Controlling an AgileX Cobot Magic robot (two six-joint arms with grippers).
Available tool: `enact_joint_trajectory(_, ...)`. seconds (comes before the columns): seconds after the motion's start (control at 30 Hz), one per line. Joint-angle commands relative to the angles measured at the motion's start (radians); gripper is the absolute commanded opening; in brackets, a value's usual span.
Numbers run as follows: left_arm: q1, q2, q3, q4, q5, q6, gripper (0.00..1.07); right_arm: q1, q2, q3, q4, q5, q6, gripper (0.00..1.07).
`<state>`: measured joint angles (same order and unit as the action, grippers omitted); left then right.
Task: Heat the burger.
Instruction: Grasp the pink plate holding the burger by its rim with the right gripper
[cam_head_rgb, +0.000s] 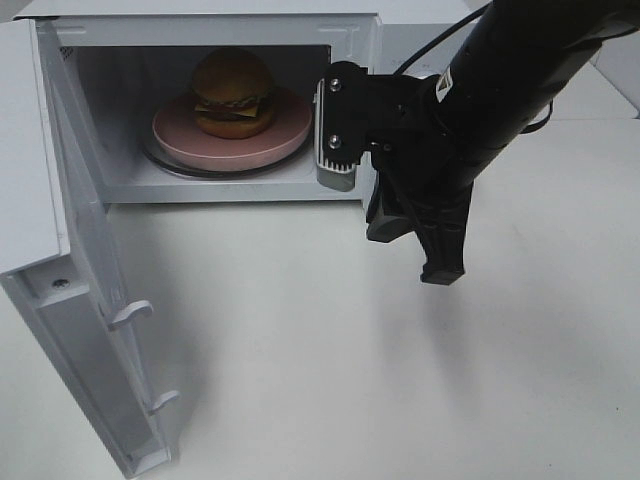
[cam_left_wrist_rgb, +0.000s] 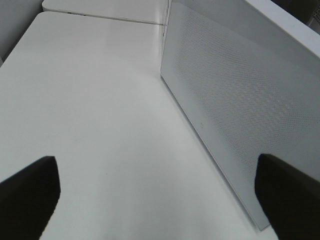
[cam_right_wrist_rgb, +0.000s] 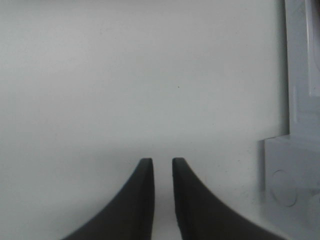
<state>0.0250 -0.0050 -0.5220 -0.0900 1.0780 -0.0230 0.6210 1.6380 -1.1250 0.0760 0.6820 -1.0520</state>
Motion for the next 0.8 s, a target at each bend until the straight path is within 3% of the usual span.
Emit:
enact_joint_trajectory(0.03,0.0,-0.007,0.004,-0.004,-0.008,0.001,0.98,0.001,-0.007,-0.006,-0.023,-0.036,-0.208,0.34)
enact_joint_trajectory(0.07,0.0,-0.007,0.004,-0.004,-0.008,0.001,0.98,0.001,-0.007,-0.006,-0.023,-0.036,-0.208,0.34)
enact_joint_trajectory(0.13,0.0,-0.007,0.004,-0.004,-0.008,0.001,0.98,0.007,-0.007,-0.006,-0.054,-0.097,-0.221,0.53)
enact_joint_trajectory(0.17,0.0,-0.007,0.004,-0.004,-0.008,0.001,0.98,0.007,-0.007,-0.006,-0.054,-0.097,-0.221,0.53)
enact_joint_trajectory(0.2,0.0,-0.007,0.004,-0.004,-0.008,0.001,0.98,0.017,-0.007,-0.006,-0.076,-0.12,-0.218,0.6)
enact_joint_trajectory(0.23,0.0,-0.007,0.004,-0.004,-0.008,0.001,0.98,0.035,-0.007,-0.006,-0.13,-0.158,-0.209,0.75)
enact_joint_trajectory(0.27,0.0,-0.007,0.004,-0.004,-0.008,0.001,0.98,0.035,-0.007,-0.006,-0.13,-0.158,-0.209,0.75)
enact_joint_trajectory(0.33,0.0,-0.007,0.004,-0.004,-0.008,0.001,0.98,0.056,-0.007,-0.006,-0.184,-0.188,-0.2,0.9)
enact_joint_trajectory(0.8,0.0,-0.007,0.004,-0.004,-0.008,0.001,0.98,0.083,0.012,-0.006,-0.365,-0.282,-0.074,0.9)
